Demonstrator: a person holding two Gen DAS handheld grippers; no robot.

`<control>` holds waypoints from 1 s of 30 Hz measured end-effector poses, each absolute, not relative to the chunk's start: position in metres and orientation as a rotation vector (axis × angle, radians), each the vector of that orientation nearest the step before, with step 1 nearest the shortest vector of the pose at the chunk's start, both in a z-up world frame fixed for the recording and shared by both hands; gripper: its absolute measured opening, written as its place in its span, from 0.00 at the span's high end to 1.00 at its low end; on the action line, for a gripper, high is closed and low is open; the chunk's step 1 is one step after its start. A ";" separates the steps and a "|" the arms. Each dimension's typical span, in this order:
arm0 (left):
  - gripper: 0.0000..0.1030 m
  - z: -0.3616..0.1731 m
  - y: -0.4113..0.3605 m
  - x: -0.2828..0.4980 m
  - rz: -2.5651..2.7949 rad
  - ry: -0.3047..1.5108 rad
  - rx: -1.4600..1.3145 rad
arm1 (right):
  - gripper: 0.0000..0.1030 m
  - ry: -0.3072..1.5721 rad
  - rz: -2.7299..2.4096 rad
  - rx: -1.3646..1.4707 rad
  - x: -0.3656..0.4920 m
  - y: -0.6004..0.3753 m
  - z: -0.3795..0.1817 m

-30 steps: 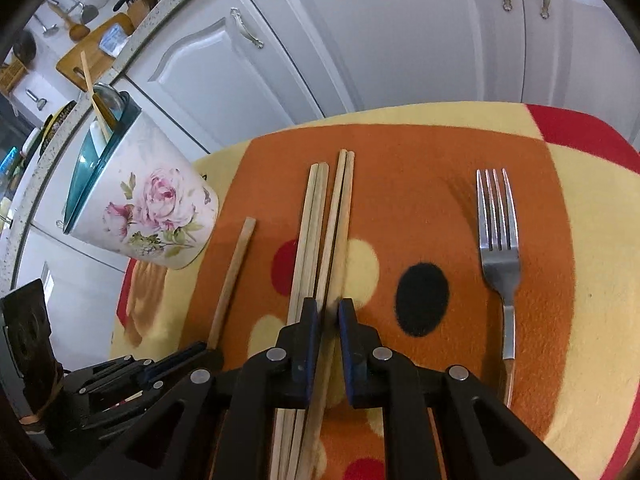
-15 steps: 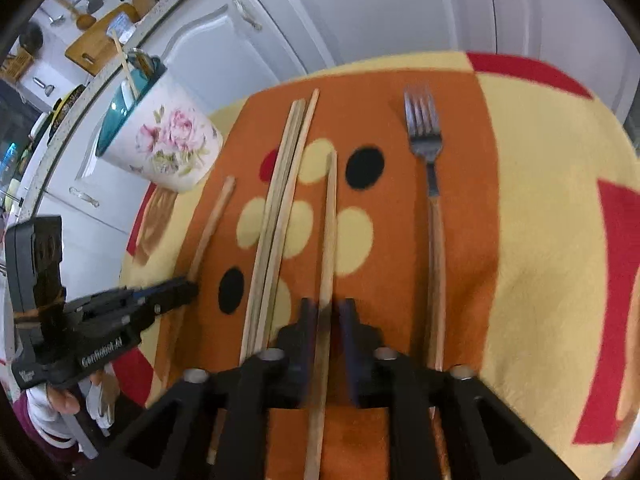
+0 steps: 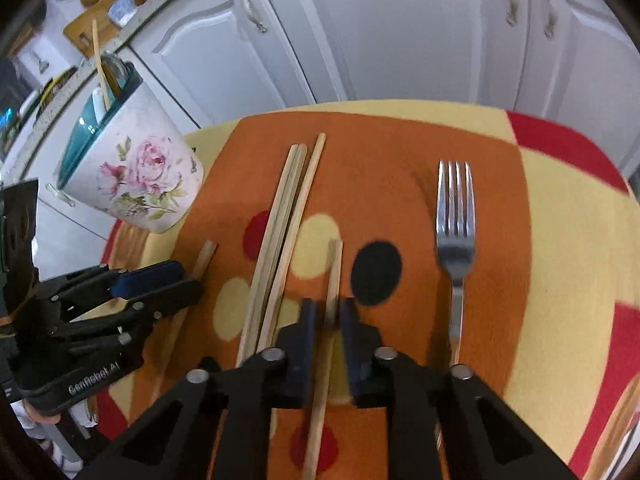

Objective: Organize utensils
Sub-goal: 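Grasp one wooden chopstick with the left tool while the right grasps another, then lift both chopsticks upright and lower them into the rose-print cup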

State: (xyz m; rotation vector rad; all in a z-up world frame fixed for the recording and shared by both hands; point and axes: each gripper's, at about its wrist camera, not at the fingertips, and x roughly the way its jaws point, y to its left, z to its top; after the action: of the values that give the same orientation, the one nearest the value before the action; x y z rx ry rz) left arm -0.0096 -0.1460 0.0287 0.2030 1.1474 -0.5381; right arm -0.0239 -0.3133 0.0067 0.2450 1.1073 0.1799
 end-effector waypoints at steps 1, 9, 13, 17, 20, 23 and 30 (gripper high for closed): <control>0.73 0.029 -0.148 -0.010 -0.535 1.124 0.224 | 0.94 1.107 0.186 0.238 -0.023 -0.313 0.007; 0.94 0.047 -0.129 -0.013 -0.574 1.112 0.158 | 0.94 1.015 0.243 0.258 -0.050 -0.326 0.047; 0.94 0.084 -0.105 -0.023 -0.601 1.041 0.088 | 0.95 0.928 0.268 0.313 -0.070 -0.336 0.079; 0.94 0.117 -0.084 -0.037 -0.612 0.977 0.051 | 0.95 0.873 0.277 0.339 -0.089 -0.338 0.097; 0.94 0.138 -0.070 -0.050 -0.624 0.933 0.026 | 0.95 0.844 0.288 0.336 -0.102 -0.335 0.109; 0.94 0.155 -0.062 -0.066 -0.635 0.889 0.013 | 0.95 0.808 0.304 0.323 -0.116 -0.330 0.123; 0.94 0.194 -0.038 -0.085 -0.639 0.815 -0.036 | 0.95 0.735 0.336 0.280 -0.133 -0.321 0.158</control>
State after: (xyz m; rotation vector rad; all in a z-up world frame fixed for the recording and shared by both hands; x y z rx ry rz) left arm -0.0845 -0.0375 0.1943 -0.0358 0.8145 -0.6393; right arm -0.1325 -0.3210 0.1577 0.2801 0.7352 0.3361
